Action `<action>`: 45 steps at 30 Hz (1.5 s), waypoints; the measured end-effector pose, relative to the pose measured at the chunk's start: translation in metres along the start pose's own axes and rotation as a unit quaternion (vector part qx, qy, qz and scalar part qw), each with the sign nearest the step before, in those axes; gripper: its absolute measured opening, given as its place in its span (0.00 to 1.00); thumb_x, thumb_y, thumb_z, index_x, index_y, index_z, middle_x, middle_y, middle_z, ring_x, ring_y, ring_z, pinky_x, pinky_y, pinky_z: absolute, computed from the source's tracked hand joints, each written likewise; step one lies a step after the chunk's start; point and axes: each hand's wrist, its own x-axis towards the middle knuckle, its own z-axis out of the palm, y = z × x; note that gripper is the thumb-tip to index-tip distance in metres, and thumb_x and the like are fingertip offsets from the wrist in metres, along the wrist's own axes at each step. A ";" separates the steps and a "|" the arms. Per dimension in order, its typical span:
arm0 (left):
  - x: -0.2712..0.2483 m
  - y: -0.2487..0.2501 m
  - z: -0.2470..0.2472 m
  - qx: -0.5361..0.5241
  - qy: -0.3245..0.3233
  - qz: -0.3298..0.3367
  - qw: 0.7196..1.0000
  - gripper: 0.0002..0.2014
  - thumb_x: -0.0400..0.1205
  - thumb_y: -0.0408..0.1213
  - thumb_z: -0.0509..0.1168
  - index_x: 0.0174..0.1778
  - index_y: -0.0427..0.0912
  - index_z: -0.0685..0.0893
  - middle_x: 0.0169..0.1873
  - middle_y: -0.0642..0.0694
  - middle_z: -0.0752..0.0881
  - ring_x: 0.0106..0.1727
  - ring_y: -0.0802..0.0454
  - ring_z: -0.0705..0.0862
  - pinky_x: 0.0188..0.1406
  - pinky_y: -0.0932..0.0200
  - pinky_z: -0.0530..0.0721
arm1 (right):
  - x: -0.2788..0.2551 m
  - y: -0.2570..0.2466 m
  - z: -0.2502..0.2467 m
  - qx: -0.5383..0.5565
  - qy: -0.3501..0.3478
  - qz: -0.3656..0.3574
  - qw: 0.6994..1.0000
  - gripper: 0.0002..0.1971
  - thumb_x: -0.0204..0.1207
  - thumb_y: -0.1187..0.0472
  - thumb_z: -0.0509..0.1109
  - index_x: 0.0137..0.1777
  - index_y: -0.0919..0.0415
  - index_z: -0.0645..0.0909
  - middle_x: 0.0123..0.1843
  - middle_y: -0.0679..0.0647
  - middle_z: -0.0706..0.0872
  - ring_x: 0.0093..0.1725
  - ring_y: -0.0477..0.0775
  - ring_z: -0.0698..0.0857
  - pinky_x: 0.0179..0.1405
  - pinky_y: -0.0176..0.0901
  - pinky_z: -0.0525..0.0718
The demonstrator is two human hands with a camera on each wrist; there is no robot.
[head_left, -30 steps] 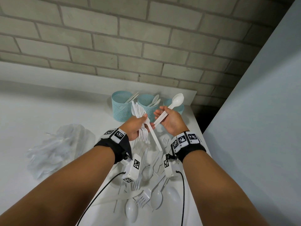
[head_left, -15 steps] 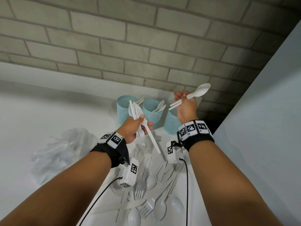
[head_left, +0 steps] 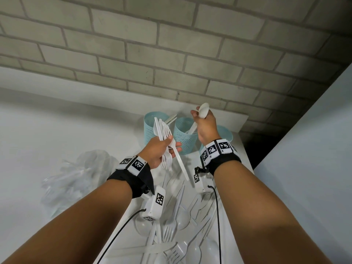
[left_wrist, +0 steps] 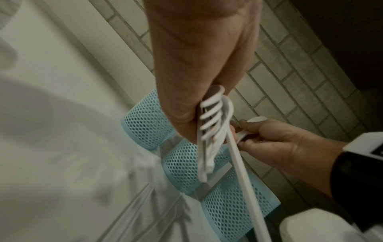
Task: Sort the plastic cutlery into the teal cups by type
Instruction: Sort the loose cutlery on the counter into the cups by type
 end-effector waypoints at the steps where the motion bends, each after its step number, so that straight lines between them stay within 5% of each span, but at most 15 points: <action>1: 0.000 0.000 0.000 0.005 -0.002 0.002 1.000 0.07 0.87 0.34 0.55 0.59 0.38 0.74 0.44 0.40 0.86 0.38 0.50 0.87 0.28 0.64 0.87 | 0.000 0.000 -0.001 -0.003 -0.004 -0.001 1.000 0.14 0.78 0.73 0.66 0.62 0.64 0.75 0.50 0.53 0.83 0.56 0.52 0.80 0.62 0.41 0.77; 6: 0.002 -0.003 -0.002 0.029 -0.009 0.012 0.999 0.08 0.86 0.33 0.58 0.58 0.37 0.77 0.46 0.40 0.87 0.37 0.53 0.89 0.37 0.61 0.87 | 0.000 -0.012 -0.006 0.007 0.020 -0.029 0.999 0.21 0.75 0.79 0.65 0.67 0.67 0.74 0.64 0.60 0.81 0.62 0.48 0.78 0.63 0.35 0.75; 9: 0.000 -0.004 -0.005 0.035 -0.013 0.013 0.999 0.06 0.85 0.34 0.59 0.51 0.38 0.80 0.49 0.40 0.86 0.39 0.54 0.88 0.37 0.62 0.87 | -0.001 -0.022 -0.011 0.050 0.082 -0.070 0.993 0.17 0.74 0.80 0.64 0.62 0.68 0.77 0.53 0.54 0.84 0.52 0.45 0.82 0.52 0.27 0.79; 12: -0.004 -0.004 -0.004 0.040 -0.015 0.016 0.999 0.11 0.85 0.36 0.59 0.58 0.35 0.79 0.44 0.43 0.88 0.35 0.56 0.90 0.31 0.65 0.87 | -0.005 -0.028 -0.016 0.102 0.128 -0.090 0.982 0.11 0.75 0.77 0.65 0.50 0.63 0.80 0.42 0.49 0.83 0.42 0.43 0.81 0.44 0.26 0.80; 16: -0.009 -0.001 -0.002 0.045 -0.022 0.017 0.999 0.12 0.85 0.38 0.59 0.60 0.36 0.79 0.43 0.44 0.88 0.33 0.57 0.90 0.34 0.64 0.87 | -0.026 -0.032 -0.018 0.146 0.050 -0.057 0.986 0.10 0.77 0.77 0.63 0.43 0.61 0.78 0.37 0.56 0.85 0.34 0.48 0.83 0.36 0.35 0.83; 22: -0.019 -0.001 -0.001 0.040 -0.026 0.018 0.999 0.04 0.83 0.36 0.63 0.49 0.40 0.82 0.44 0.43 0.87 0.39 0.54 0.88 0.38 0.63 0.87 | -0.059 -0.025 -0.021 -0.043 -0.078 -0.006 0.996 0.04 0.79 0.65 0.67 0.43 0.58 0.81 0.35 0.51 0.83 0.20 0.40 0.72 0.17 0.28 0.70; 24: -0.023 -0.001 -0.001 0.037 -0.021 0.015 0.999 0.04 0.82 0.34 0.64 0.49 0.39 0.82 0.43 0.42 0.87 0.39 0.55 0.89 0.36 0.64 0.88 | -0.066 -0.021 -0.021 -0.107 -0.106 0.013 0.988 0.04 0.79 0.58 0.69 0.44 0.58 0.82 0.35 0.48 0.82 0.25 0.41 0.71 0.19 0.28 0.70; 28: -0.028 -0.002 -0.003 0.032 -0.020 0.013 0.999 0.04 0.79 0.30 0.67 0.49 0.37 0.83 0.40 0.41 0.89 0.34 0.55 0.90 0.34 0.64 0.88 | -0.077 -0.020 -0.019 -0.202 -0.174 0.042 0.963 0.15 0.76 0.47 0.69 0.54 0.58 0.85 0.43 0.45 0.84 0.39 0.42 0.75 0.38 0.36 0.73; 32: -0.032 -0.003 -0.004 0.045 -0.034 0.025 0.998 0.08 0.78 0.29 0.68 0.52 0.37 0.83 0.39 0.41 0.89 0.36 0.54 0.91 0.40 0.61 0.89 | -0.085 -0.025 -0.016 -0.224 -0.228 0.063 0.945 0.08 0.74 0.49 0.72 0.44 0.52 0.86 0.43 0.46 0.85 0.51 0.47 0.79 0.48 0.40 0.74; 38: -0.040 -0.001 -0.003 0.060 -0.052 0.033 0.996 0.06 0.79 0.28 0.66 0.51 0.37 0.82 0.40 0.38 0.88 0.37 0.51 0.89 0.38 0.62 0.88 | -0.094 -0.033 -0.017 -0.234 -0.262 0.056 0.935 0.05 0.75 0.54 0.72 0.43 0.54 0.85 0.36 0.56 0.85 0.35 0.45 0.82 0.44 0.37 0.73; 42: -0.041 0.001 -0.001 0.068 -0.075 0.021 0.995 0.04 0.81 0.29 0.65 0.49 0.37 0.82 0.41 0.36 0.87 0.48 0.41 0.80 0.39 0.59 0.85 | -0.092 -0.030 -0.017 -0.250 -0.233 0.022 0.940 0.08 0.77 0.57 0.71 0.36 0.55 0.83 0.36 0.48 0.85 0.37 0.41 0.81 0.39 0.33 0.73; 45: -0.040 0.000 -0.001 0.064 -0.077 0.012 0.995 0.04 0.82 0.30 0.62 0.49 0.35 0.82 0.45 0.33 0.86 0.50 0.40 0.80 0.44 0.57 0.84 | -0.089 -0.027 -0.017 -0.282 -0.211 0.004 0.936 0.11 0.77 0.58 0.71 0.33 0.56 0.82 0.31 0.47 0.81 0.30 0.39 0.76 0.33 0.32 0.72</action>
